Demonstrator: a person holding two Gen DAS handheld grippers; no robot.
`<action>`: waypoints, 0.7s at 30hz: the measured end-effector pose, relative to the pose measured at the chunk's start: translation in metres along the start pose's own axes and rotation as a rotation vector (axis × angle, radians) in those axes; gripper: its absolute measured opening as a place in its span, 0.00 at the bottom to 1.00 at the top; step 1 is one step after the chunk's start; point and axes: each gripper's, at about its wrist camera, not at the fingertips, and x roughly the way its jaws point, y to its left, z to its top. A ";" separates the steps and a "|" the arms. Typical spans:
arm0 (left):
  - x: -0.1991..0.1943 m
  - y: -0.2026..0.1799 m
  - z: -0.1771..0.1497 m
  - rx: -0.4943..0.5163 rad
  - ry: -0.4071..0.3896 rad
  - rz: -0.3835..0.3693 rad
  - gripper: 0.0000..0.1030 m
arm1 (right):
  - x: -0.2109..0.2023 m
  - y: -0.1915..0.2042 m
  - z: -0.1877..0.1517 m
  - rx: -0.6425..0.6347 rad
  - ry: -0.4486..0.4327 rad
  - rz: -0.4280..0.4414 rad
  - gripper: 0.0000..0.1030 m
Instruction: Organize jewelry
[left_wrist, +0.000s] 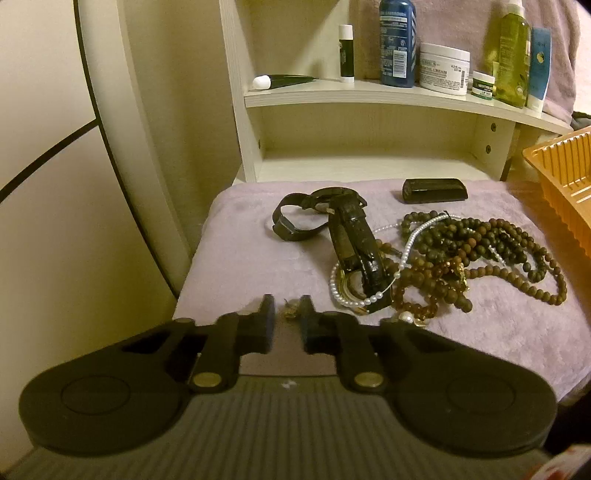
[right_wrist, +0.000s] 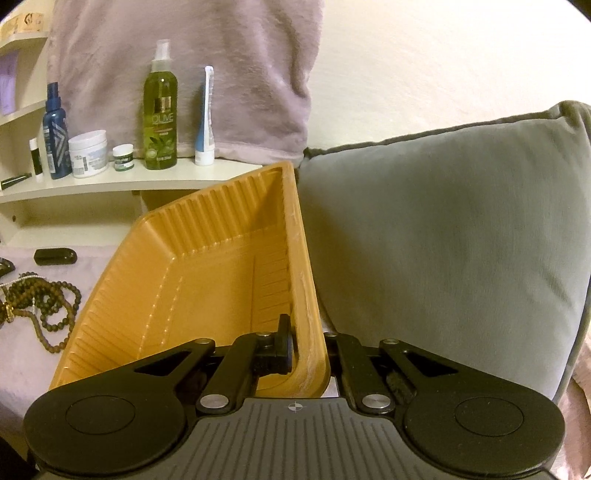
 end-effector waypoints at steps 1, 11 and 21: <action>0.000 0.000 0.000 0.002 -0.001 0.003 0.06 | 0.000 0.000 0.000 0.000 0.000 0.000 0.05; -0.028 -0.007 0.010 0.019 -0.030 0.005 0.06 | 0.000 -0.002 -0.002 -0.001 -0.011 0.010 0.05; -0.079 -0.073 0.050 0.091 -0.134 -0.189 0.06 | 0.000 -0.003 -0.004 -0.006 -0.026 0.031 0.04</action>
